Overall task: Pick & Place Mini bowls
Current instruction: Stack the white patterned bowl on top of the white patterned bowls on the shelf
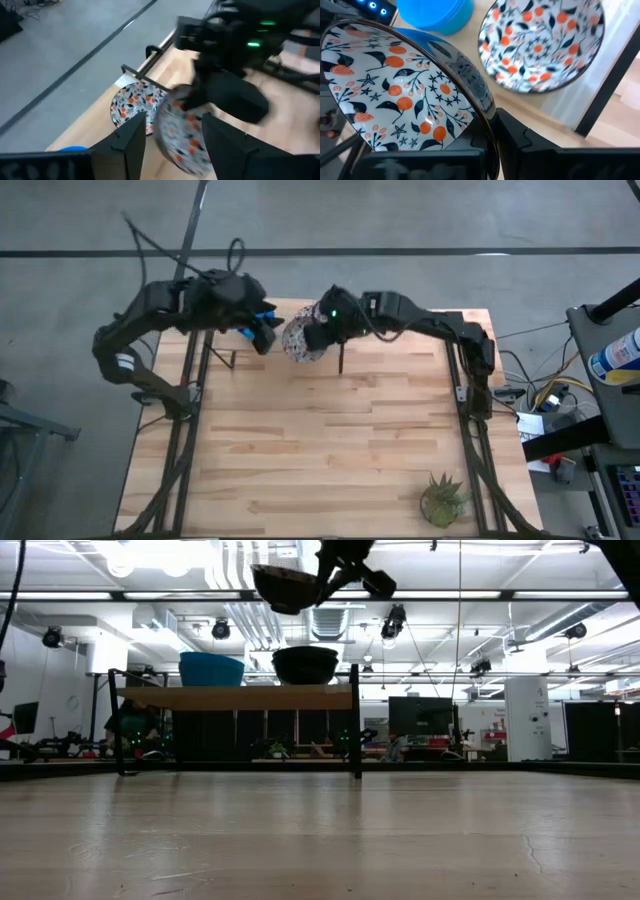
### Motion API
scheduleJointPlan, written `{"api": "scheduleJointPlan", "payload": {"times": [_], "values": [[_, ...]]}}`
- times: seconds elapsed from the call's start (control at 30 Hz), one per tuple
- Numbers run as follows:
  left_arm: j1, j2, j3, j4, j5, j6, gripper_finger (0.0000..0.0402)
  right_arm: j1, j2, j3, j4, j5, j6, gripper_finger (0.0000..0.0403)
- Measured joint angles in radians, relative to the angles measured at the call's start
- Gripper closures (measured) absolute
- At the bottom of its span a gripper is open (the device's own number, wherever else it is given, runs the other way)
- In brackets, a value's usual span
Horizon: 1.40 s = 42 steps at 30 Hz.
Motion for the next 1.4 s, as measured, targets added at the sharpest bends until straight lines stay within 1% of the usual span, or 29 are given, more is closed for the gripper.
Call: {"api": "scheduleJointPlan", "payload": {"times": [0.2,0.27,0.43,0.57,0.73,1.1,1.4], "values": [[-0.008,-0.071,-0.002,-0.007,0.079,-0.08,0.0216,-0.117,0.0,0.0,0.007,-0.123,-0.044,0.039],[-0.01,-0.087,-0.002,-0.012,0.091,-0.09,0.0216,-0.156,0.0,0.0,0.006,-0.15,-0.05,0.039],[-0.01,-0.109,-0.003,-0.032,0.096,-0.094,0.0216,-0.246,0.007,0.0,0.007,-0.273,-0.042,0.039],[-0.01,-0.114,-0.005,-0.052,0.095,-0.09,0.0216,-0.281,0.037,-0.001,0.004,-0.336,-0.042,0.039],[-0.01,-0.118,-0.025,-0.069,0.094,-0.07,0.0216,-0.298,0.075,-0.001,0.007,-0.442,-0.049,0.039],[-0.01,-0.135,-0.084,-0.066,0.092,-0.074,0.0216,-0.334,0.082,-0.02,-0.03,-0.46,-0.033,0.039],[-0.01,-0.136,-0.088,-0.062,0.091,-0.075,0.0215,-0.354,0.082,-0.063,-0.015,-0.461,-0.027,0.039]]}}
